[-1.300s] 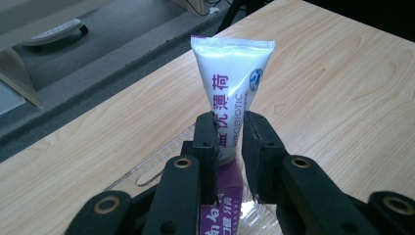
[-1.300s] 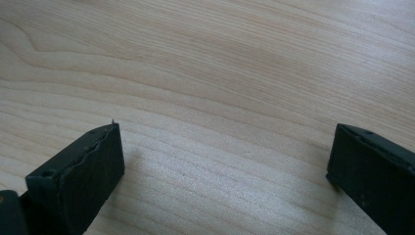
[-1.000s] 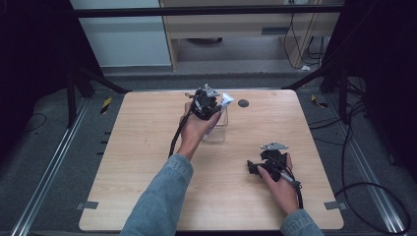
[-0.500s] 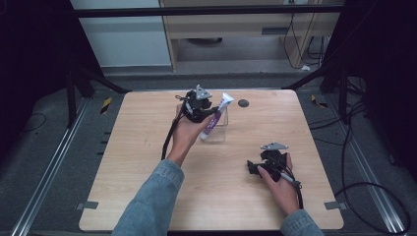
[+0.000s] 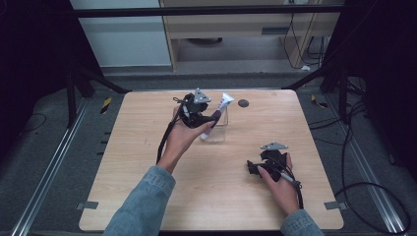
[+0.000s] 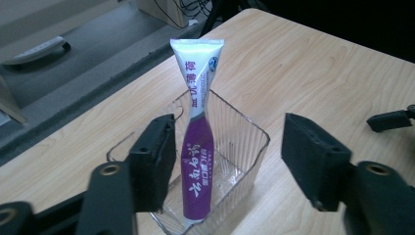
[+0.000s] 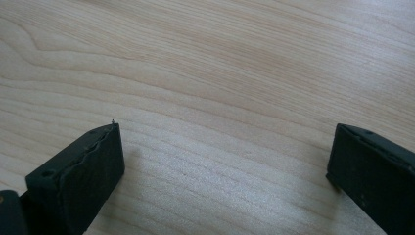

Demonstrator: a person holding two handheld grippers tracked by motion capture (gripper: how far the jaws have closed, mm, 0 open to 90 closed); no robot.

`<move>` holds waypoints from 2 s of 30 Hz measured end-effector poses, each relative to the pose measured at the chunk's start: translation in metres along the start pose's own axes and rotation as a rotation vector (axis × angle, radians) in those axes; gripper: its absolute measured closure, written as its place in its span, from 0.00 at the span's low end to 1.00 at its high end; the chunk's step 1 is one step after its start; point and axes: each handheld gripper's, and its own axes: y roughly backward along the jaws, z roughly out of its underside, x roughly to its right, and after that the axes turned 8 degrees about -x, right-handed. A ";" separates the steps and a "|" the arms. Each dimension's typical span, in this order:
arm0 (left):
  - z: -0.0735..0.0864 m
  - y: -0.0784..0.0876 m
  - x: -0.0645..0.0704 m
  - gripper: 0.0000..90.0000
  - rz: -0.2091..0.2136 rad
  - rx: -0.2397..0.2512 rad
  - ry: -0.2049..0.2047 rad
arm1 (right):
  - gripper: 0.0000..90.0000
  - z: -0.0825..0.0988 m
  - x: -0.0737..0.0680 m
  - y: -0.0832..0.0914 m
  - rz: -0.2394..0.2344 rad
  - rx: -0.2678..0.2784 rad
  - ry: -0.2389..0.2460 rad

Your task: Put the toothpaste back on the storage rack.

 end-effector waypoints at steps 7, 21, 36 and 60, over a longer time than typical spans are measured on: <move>0.008 0.012 -0.003 0.25 0.011 0.007 0.024 | 0.01 0.000 0.000 0.000 0.002 0.001 0.000; 0.019 0.030 -0.010 0.08 0.007 0.031 0.036 | 0.01 0.000 -0.001 0.000 0.002 0.000 -0.005; 0.063 0.033 -0.010 0.05 0.050 -0.002 0.015 | 0.01 0.000 -0.001 0.000 0.003 0.001 -0.006; 0.144 0.022 -0.035 0.08 -0.036 -0.067 0.159 | 0.01 0.000 -0.001 0.000 0.006 -0.001 -0.010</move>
